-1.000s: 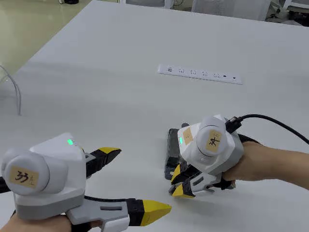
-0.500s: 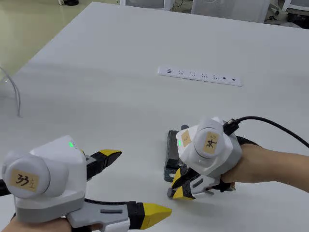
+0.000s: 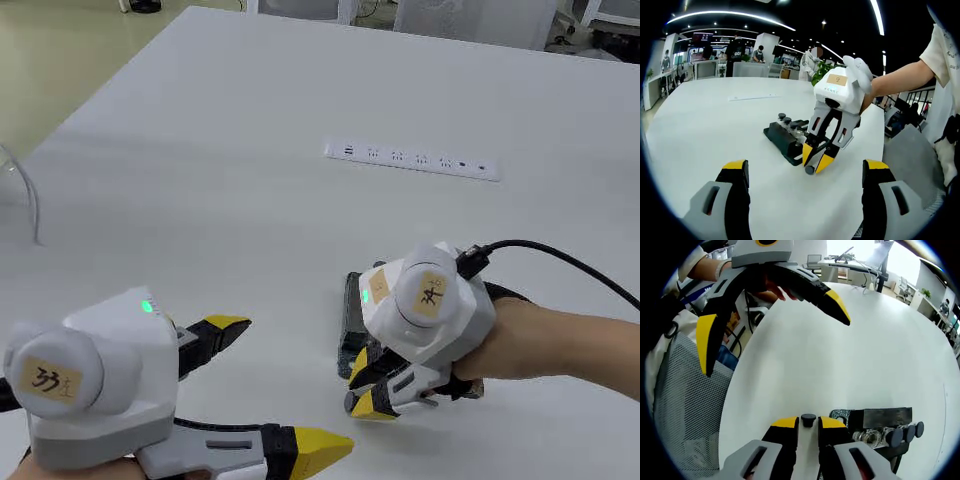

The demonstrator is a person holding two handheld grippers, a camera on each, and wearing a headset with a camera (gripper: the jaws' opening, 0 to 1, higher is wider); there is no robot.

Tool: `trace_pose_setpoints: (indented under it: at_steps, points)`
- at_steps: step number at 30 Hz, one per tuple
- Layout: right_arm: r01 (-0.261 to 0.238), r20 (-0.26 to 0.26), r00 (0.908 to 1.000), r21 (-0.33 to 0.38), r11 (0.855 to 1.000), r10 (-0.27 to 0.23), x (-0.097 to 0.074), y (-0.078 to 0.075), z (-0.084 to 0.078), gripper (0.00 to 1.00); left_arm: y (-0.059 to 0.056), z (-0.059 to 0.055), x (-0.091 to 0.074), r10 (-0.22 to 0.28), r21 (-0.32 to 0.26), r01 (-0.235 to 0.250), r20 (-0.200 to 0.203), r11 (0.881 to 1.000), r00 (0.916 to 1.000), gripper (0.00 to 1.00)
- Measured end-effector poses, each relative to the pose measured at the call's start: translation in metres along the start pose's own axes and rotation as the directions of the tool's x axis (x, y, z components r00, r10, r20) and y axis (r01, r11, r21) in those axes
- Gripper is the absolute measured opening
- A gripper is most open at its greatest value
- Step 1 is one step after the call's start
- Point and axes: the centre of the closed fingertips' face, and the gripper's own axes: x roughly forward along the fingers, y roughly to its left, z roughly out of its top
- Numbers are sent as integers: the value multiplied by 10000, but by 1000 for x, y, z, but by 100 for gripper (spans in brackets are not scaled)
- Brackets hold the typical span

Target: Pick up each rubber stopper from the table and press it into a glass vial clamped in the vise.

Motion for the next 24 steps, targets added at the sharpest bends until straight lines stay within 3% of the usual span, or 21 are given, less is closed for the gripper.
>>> trace_pose_setpoints:
  at_steps: [18, 22, 24]
  points:
    - [28, 40, 10000, 27, 10000, -28, 1, -1, 0, 8, 3, -1, -1, 67, -51, -67, 61, 10000, 10000, 93]
    - [224, 741, 9969, 496, 9985, -260, -8, -3, 7, 8, 2, -1, 0, 42, -25, -42, 60, 10000, 10000, 93]
    - [464, 1224, 9910, 716, 9964, -550, -19, -6, 13, 8, 0, 0, 0, 32, 29, -32, 84, 10000, 10000, 91]
